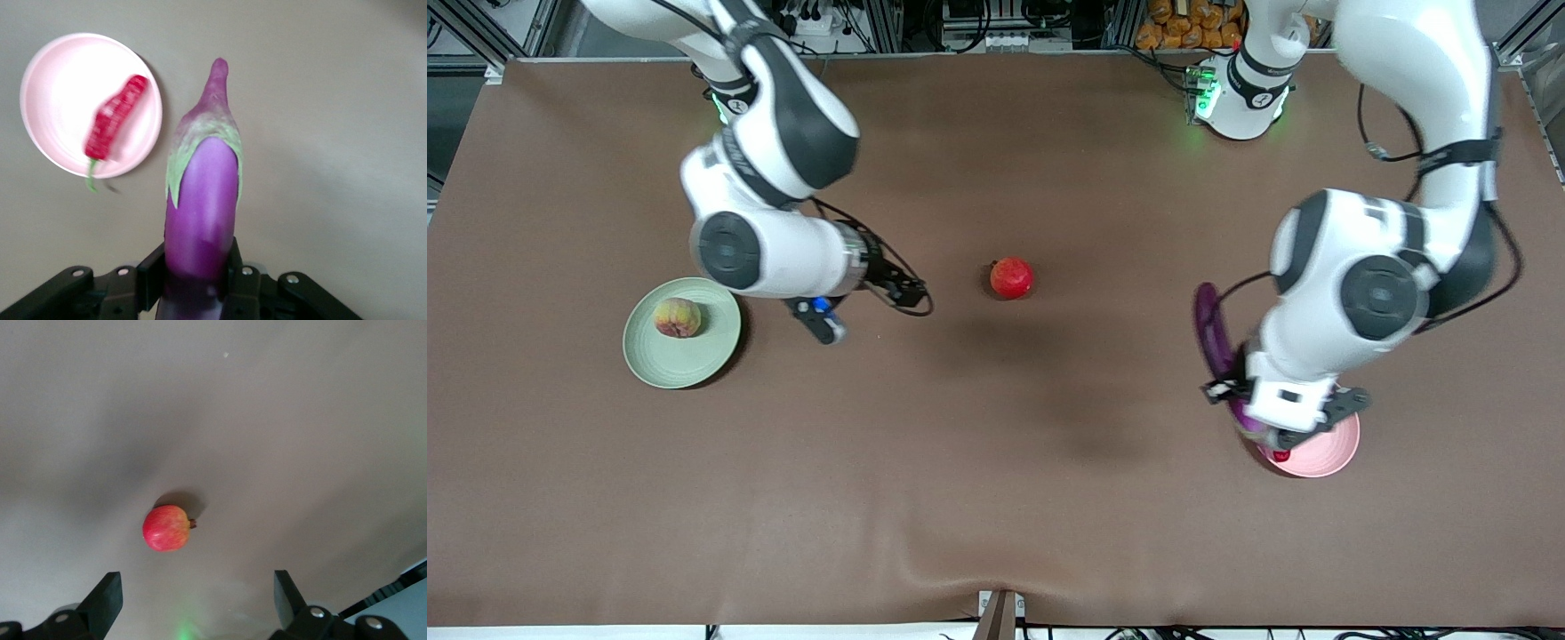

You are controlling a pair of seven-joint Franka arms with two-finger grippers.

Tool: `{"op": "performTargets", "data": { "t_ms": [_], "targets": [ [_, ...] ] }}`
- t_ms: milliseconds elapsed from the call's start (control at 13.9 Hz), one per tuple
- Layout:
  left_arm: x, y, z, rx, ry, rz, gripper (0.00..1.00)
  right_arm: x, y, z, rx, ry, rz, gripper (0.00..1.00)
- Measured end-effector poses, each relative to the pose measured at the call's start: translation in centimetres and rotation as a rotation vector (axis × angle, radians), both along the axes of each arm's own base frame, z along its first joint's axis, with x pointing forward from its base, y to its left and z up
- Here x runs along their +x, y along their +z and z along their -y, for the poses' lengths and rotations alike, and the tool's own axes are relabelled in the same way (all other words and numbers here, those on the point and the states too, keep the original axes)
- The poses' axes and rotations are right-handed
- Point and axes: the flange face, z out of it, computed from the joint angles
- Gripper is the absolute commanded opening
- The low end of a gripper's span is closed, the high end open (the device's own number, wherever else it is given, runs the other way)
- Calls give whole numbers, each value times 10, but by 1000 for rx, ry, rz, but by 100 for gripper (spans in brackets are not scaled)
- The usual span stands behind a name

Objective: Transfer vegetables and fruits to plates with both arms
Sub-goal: 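Lower the eggplant onto the pink plate while the right gripper grasps the pomegranate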

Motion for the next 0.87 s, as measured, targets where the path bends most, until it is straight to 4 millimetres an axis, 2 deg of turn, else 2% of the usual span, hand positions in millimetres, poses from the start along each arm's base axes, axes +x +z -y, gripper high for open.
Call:
{"op": "performTargets", "data": {
  "t_ms": [216, 433, 505, 649, 793, 865],
  "targets": [
    [-9, -4, -47, 36, -88, -16, 0, -6, -32, -47, -11, -107, 40, 100],
    [-21, -16, -86, 50, -150, 36, 0, -30, -73, -98, -27, -128, 46, 100],
    [-25, -26, -100, 62, -165, 73, 0, -36, -85, -108, -33, -127, 44, 100],
    [-25, -48, -134, 73, -219, 132, 0, -37, -104, -115, -33, -134, 56, 100],
    [-14, -57, -174, 87, -275, 161, 0, -43, -126, -124, -47, -124, 69, 100],
    [-4, -59, -187, 94, -292, 172, 0, -49, -138, -130, -64, -122, 86, 100]
  ]
}}
